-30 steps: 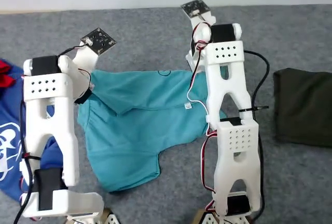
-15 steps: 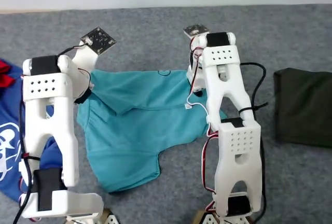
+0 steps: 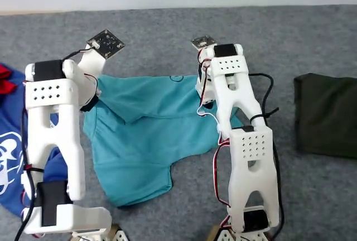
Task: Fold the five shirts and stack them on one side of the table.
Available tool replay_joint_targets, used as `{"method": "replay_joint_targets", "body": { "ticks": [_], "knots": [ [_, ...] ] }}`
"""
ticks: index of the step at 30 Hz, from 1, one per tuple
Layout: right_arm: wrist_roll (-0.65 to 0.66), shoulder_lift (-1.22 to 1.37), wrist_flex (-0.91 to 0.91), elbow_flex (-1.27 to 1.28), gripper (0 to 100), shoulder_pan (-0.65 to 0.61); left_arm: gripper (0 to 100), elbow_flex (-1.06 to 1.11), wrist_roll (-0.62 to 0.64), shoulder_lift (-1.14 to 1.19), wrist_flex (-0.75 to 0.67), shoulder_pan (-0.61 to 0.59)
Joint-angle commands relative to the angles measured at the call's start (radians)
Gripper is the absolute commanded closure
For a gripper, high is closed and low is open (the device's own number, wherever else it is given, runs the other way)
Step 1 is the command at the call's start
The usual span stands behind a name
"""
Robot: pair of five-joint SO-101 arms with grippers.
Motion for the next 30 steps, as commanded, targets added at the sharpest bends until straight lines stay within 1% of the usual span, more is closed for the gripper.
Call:
{"method": "replay_joint_targets", "body": {
  "ticks": [1,6,8,13,16,18,24,30],
  "knots": [
    [-0.002,-0.007,-0.027,-0.006,79.4,-0.007,100,-0.005,-0.006,-0.052,-0.017,-0.003],
    [-0.002,-0.013,-0.031,-0.006,92.9,-0.016,100,-0.005,-0.006,-0.052,-0.017,0.000],
    [-0.002,-0.018,-0.027,-0.008,95.0,-0.016,100,-0.005,-0.006,-0.052,-0.017,0.002],
    [-0.002,-0.018,0.048,-0.089,96.0,-0.012,100,-0.005,-0.006,-0.052,-0.017,0.002],
    [-0.002,-0.018,0.117,-0.192,96.1,-0.010,100,-0.005,-0.006,-0.052,-0.017,0.000],
    [-0.002,-0.016,0.162,-0.273,97.9,-0.010,100,-0.005,-0.006,-0.052,-0.014,-0.002],
    [0.000,-0.018,0.171,-0.381,98.8,-0.010,100,-0.005,-0.006,-0.054,-0.011,-0.003],
    [0.000,-0.051,0.171,-0.413,98.6,-0.012,100,-0.005,-0.006,-0.055,-0.011,-0.005]
  ]
}}
